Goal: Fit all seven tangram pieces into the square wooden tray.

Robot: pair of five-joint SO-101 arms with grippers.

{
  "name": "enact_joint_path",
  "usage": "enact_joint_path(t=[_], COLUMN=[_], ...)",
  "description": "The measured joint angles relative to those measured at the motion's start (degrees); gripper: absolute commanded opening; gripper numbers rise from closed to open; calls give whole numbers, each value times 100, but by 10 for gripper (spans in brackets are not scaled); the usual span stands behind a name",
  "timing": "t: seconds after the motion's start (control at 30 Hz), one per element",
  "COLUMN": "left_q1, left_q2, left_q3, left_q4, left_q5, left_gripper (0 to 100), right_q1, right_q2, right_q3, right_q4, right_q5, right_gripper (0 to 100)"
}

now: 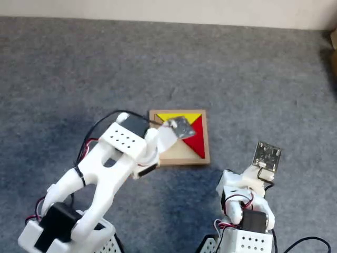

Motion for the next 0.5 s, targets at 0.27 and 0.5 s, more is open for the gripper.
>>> enact_joint_path(t=[0.27,0.5], left_q1=[457,932], left_q2=[835,2725], left_q3=[-1477,-3182], left_q4=[18,35], left_q5=[352,352], left_gripper=[5,5], right_q1=[0,0], right_q2=[0,0], right_q3=[0,0], right_q4=[0,0], right_q5=[0,0], right_gripper=[5,5])
